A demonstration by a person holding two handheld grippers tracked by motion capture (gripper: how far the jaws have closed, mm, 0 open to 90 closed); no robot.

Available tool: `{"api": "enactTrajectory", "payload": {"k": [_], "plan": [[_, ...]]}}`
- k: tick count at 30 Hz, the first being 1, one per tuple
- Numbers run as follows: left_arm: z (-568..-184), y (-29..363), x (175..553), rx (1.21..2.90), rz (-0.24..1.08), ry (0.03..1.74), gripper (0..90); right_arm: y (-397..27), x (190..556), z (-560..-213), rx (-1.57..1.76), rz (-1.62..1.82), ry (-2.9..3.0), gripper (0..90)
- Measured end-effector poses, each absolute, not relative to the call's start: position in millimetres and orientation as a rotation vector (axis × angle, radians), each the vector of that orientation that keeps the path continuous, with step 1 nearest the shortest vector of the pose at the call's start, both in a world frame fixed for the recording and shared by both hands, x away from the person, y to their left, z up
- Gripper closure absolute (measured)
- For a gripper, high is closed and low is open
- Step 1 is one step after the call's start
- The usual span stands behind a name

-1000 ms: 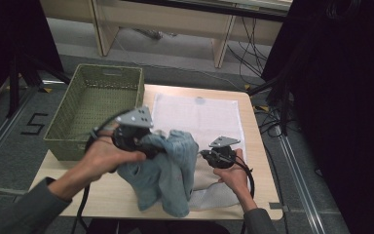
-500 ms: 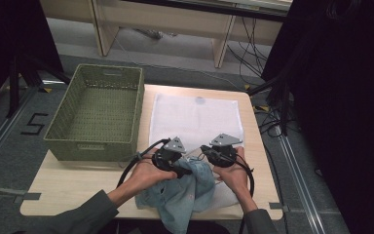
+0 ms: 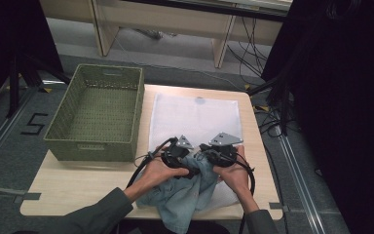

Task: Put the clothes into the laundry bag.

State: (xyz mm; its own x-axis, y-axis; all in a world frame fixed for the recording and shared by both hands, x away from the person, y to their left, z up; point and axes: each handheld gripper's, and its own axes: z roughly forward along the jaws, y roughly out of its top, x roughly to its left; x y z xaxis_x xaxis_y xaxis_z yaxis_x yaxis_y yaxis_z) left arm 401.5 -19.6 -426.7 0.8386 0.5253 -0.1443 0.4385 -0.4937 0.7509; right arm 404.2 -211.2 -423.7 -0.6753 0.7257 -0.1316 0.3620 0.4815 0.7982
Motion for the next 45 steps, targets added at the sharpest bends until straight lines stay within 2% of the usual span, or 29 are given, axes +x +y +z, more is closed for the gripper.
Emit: {"api": "enactTrajectory", "payload": {"k": [5,7,8,9,10,13,17,21,24,26,27,30,33,36,39,45], "plan": [[-389.4,8.3,388.4,2.135,0.181,0.636,18.0,-212.3,404.9,-422.5,0.885,1.073,2.278,89.9],[-382.9,16.0,384.0,2.128,0.174,0.628,23.1,-212.0,404.5,-422.8,0.903,1.076,2.273,89.8],[-381.6,19.5,382.2,2.143,0.163,0.623,28.2,-211.7,404.0,-422.7,0.915,1.075,2.272,89.8],[-382.9,21.4,381.2,2.16,0.161,0.605,41.8,-211.8,404.1,-422.7,0.907,1.075,2.277,89.9],[-385.5,22.0,381.0,2.177,0.158,0.596,41.8,-211.8,404.1,-422.7,0.907,1.075,2.277,89.9],[-407.2,15.0,381.0,2.199,0.09,0.594,63.9,-212.3,405.7,-421.7,0.886,1.066,2.285,89.9],[-432.1,-8.7,379.9,2.25,0.041,0.56,72.1,-210.8,404.9,-420.7,0.894,1.07,2.278,89.9],[-459.7,-32.9,382.2,2.367,0.115,0.517,72.6,-210.7,403.4,-419.6,0.898,1.074,2.28,89.9],[-460.7,-34.3,384.5,2.299,0.088,0.572,69.1,-210.3,402.2,-419.5,0.876,1.072,2.278,89.9],[-449.8,-25.3,385.5,2.282,0.079,0.533,60.3,-209.8,400.8,-418.4,0.873,1.08,2.281,89.9],[-445.6,-24.5,382.0,2.21,0.062,0.592,53.6,-209.5,400.8,-417.8,0.858,1.082,2.284,89.8],[-423.4,-8.1,383.2,2.141,0.083,0.603,37.3,-209.0,400.5,-416.5,0.878,1.084,2.279,89.8],[-405.0,8.5,390.7,2.052,0.076,0.637,30.9,-209.1,400.7,-415.7,0.87,1.087,2.284,89.8],[-397.9,22.2,403.0,2.025,0.142,0.683,30.3,-208.6,400.0,-414.7,0.857,1.088,2.285,89.8],[-407.4,28.3,416.5,2.091,0.254,0.7,38.0,-206.9,399.5,-413.5,0.858,1.085,2.294,89.8],[-436.1,17.4,429.7,2.121,0.209,0.734,45.0,-203.9,398.6,-411.9,0.858,1.09,2.282,89.9]]}}
